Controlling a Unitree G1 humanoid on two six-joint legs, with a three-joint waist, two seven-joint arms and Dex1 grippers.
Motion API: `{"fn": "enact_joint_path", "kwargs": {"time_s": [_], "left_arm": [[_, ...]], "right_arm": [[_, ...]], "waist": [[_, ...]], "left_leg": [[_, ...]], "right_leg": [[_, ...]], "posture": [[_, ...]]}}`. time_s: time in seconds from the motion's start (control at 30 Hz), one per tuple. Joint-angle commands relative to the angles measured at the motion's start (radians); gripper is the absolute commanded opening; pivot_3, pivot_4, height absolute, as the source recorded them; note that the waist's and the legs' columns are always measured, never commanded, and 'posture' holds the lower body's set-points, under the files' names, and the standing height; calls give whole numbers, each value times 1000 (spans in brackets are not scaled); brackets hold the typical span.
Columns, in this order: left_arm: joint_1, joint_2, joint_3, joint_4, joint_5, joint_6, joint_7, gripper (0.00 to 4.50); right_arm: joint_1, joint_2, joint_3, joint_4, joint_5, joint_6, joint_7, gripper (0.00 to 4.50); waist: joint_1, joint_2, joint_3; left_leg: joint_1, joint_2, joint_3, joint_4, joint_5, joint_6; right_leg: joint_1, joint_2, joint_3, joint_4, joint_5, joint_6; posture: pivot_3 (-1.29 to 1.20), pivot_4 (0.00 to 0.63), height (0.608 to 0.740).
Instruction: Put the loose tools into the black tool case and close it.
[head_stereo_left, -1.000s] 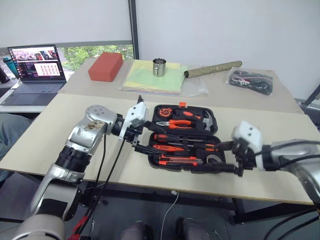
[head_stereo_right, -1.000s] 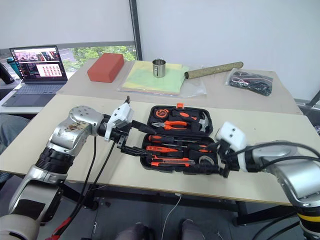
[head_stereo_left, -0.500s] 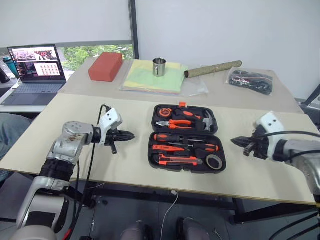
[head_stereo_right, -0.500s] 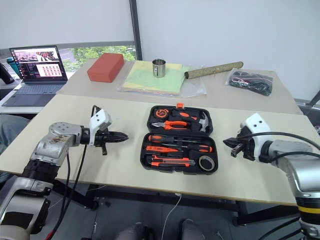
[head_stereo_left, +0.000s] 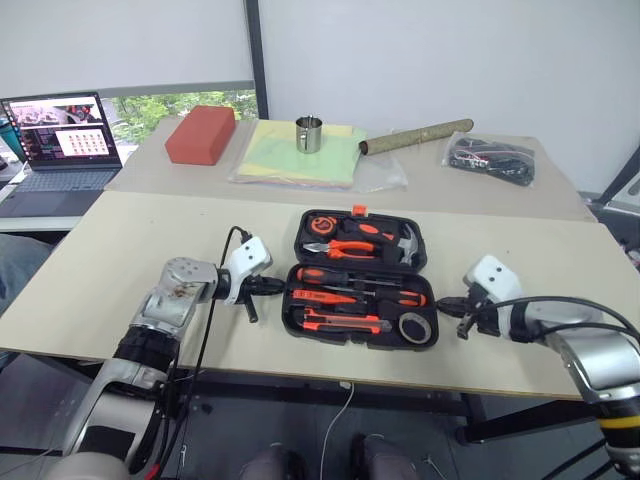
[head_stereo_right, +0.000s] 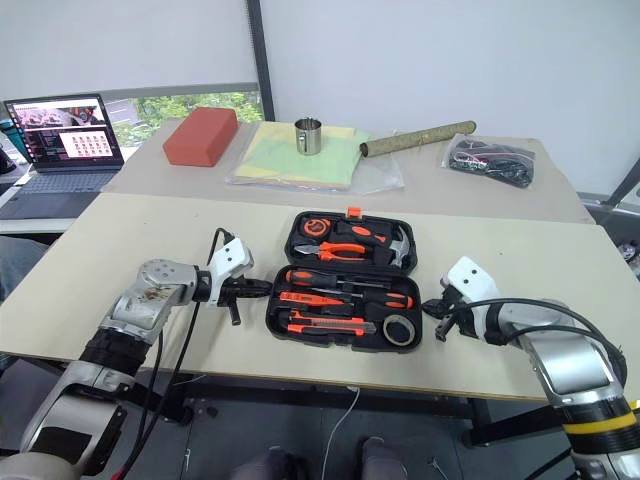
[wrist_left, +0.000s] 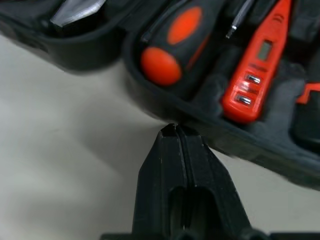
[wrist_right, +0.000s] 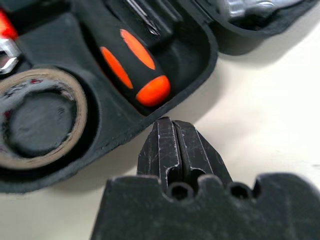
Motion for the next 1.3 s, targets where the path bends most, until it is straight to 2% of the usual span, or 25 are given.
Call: {"fn": "enact_joint_path", "kwargs": {"time_s": [0.03, 0.2, 0.4, 0.53, 0.57, 0.6, 0.63, 0.7, 0.73, 0.77, 0.8, 0.83, 0.87, 0.9, 0.97, 1.03, 1.13, 1.17, 1.23, 1.3], "left_arm": [[23, -5, -34, -138, -66, 33, -102, 51], [67, 11, -25, -204, -73, 68, -121, 51], [52, 32, 22, -128, -35, 56, -42, 51], [20, 44, 62, -71, -48, 57, -15, 51], [4, 40, 73, -48, -50, 56, 0, 51], [-12, 34, 83, -26, -51, 59, 13, 51], [-32, 24, 94, -2, -57, 67, 26, 51], [-70, 6, 105, 36, -66, 83, 39, 51], [-89, -5, 106, 54, -68, 90, 44, 51], [-105, -15, 106, 71, -68, 95, 48, 51], [-126, -29, 106, 93, -65, 101, 57, 51], [-145, -43, 105, 117, -61, 103, 66, 51], [-170, -59, 106, 147, -54, 109, 81, 51], [-192, -73, 106, 176, -48, 110, 93, 51], [-235, -92, 109, 240, -33, 100, 120, 51], [-273, -98, 114, 308, -24, 81, 140, 51], [-296, -84, 120, 353, -28, 62, 119, 51], [-301, -81, 130, 363, -37, 72, 116, 297], [-322, -82, 162, 385, -63, 123, 126, 773], [-347, -89, 186, 415, -78, 159, 146, 1516]], "right_arm": [[43, 10, -23, -132, 54, 3, 25, 0], [116, 15, -64, -202, 43, 28, -12, 0], [153, 88, -191, -244, 68, 98, -132, 0], [147, 149, -276, -272, 111, 209, -219, 0], [157, 155, -286, -288, 123, 218, -222, 0], [167, 159, -292, -302, 131, 221, -225, 0], [177, 163, -297, -313, 134, 222, -232, 0], [181, 173, -302, -314, 131, 215, -256, 0], [173, 173, -296, -304, 117, 200, -271, 0], [160, 172, -289, -289, 105, 190, -283, 0], [134, 174, -283, -266, 100, 193, -299, 0], [106, 175, -278, -244, 97, 198, -310, 0], [71, 178, -273, -217, 100, 202, -318, 0], [39, 180, -267, -192, 102, 206, -322, 0], [-26, 180, -246, -140, 99, 208, -325, 0], [-96, 176, -213, -81, 81, 190, -326, 0], [-174, 159, -151, -6, 46, 158, -307, 0], [-197, 164, -141, 15, 42, 154, -307, 0], [-263, 189, -129, 75, 35, 171, -334, 593], [-310, 209, -125, 123, 31, 178, -352, 1161]], "waist": [[0, 0, 0], [1, 0, 0], [11, 0, 0], [14, -2, -1], [25, -5, -2], [29, -5, -2], [31, -7, -2], [26, -8, -2], [19, -10, -2], [12, -8, -2], [7, -8, -2], [4, -8, -1], [-3, -8, -1], [-7, -9, -1], [-7, -10, 0], [-6, -12, 1], [-6, -13, 1], [-6, -13, 1], [-7, -13, 1], [-6, -13, 1]], "left_leg": [[0, 0, 0, 0, 0, 0], [0, 0, 0, 0, -2, -3], [0, 0, 0, 0, -3, -6], [0, 0, 0, 0, -3, -8], [7, 7, 23, -3, -3, -12], [15, 20, 67, -14, -5, -15], [21, 25, 88, -20, -3, -18], [40, 36, 140, -38, 1, -26], [49, 40, 156, -43, 0, -32], [60, 39, 163, -47, 0, -38], [51, 30, 117, -42, -1, -52], [48, 12, 56, -37, -1, -50], [48, 1, 16, -30, 1, -37], [45, 5, 9, -24, 0, -35], [43, 5, 7, -24, 0, -31], [43, 4, 6, -24, -3, -25], [42, 3, 5, -24, -2, -25], [41, 3, 6, -24, -2, -26], [38, 3, 6, -24, -2, -25], [30, 2, 6, -19, -2, -25]], "right_leg": [[0, 0, 0, 0, 0, 0], [0, -1, 0, -1, 0, 0], [0, -2, 2, 0, 0, 0], [0, -2, 3, 0, 2, -1], [-16, 0, 11, 6, -1, -13], [-26, -10, 16, 15, 3, -28], [-32, -19, 15, 17, 4, -29], [-37, -25, 13, 17, 9, -38], [-41, -25, 14, 17, 11, -41], [-35, -23, 24, 14, 13, -47], [-24, -19, 32, 11, 14, -47], [-12, -14, 29, 10, 14, -45], [-4, -8, 21, 9, 15, -40], [-2, -5, 12, 6, 12, -30], [-6, 1, 8, -1, 19, -20], [-4, 4, 8, -1, 19, -19], [-4, 3, 8, -2, 19, -19], [-5, 3, 8, -2, 19, -20], [-7, 3, 8, -3, 19, -20], [-12, 3, 7, -2, 19, -21]], "posture": [[0, 150, 740], [0, 150, 740], [0, 150, 740], [0, 150, 740], [0, 150, 740], [0, 150, 740], [0, 150, 740], [0, 150, 740], [0, 150, 740], [0, 150, 740], [0, 150, 740], [0, 150, 740], [0, 150, 740], [0, 150, 740], [0, 150, 740], [0, 150, 740], [0, 150, 740], [0, 150, 740], [0, 150, 740], [0, 150, 740]]}}
